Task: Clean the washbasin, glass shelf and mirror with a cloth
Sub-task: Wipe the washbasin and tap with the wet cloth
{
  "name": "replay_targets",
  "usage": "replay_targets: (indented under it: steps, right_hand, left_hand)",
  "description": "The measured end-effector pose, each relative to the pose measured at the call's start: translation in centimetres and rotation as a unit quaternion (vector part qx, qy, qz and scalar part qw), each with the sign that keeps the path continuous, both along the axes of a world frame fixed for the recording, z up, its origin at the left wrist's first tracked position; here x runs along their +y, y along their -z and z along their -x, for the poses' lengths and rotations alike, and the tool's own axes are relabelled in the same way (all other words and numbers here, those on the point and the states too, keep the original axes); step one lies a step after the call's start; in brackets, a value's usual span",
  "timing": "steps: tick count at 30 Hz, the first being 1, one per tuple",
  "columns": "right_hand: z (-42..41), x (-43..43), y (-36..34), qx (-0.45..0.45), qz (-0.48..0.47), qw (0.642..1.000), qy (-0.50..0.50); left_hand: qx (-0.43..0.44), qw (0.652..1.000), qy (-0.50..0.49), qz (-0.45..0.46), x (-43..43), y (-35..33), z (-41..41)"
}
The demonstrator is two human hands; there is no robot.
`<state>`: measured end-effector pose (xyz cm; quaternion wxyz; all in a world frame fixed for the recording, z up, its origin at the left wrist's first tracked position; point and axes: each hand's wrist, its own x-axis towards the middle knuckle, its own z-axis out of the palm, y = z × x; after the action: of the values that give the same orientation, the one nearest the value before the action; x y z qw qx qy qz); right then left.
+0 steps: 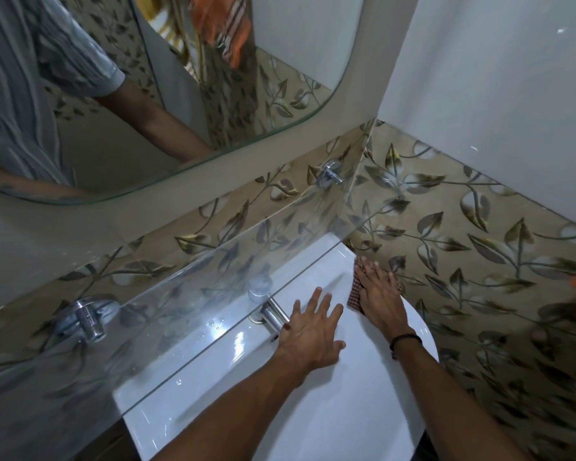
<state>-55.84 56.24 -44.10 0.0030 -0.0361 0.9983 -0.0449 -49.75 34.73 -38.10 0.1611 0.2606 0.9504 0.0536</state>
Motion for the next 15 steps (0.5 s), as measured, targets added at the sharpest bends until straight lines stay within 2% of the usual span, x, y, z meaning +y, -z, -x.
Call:
replay_targets:
  steps: [5,11,15]
  right_hand:
    - [-3.0,1.3,0.7,0.029,0.018,0.999,0.033]
    - [2.8,-0.6,-0.2,-0.002,0.016,0.999,-0.028]
    - [4.7,-2.2,-0.2,-0.004,0.029,0.999,-0.027]
  left_hand:
    - [-0.018,1.0,0.004,-0.005,0.0,0.2,-0.3]
    - [-0.003,1.0,0.013,-0.006,-0.1,0.1,-0.2]
    - [0.005,1.0,0.007,-0.008,-0.2,0.0,-0.3]
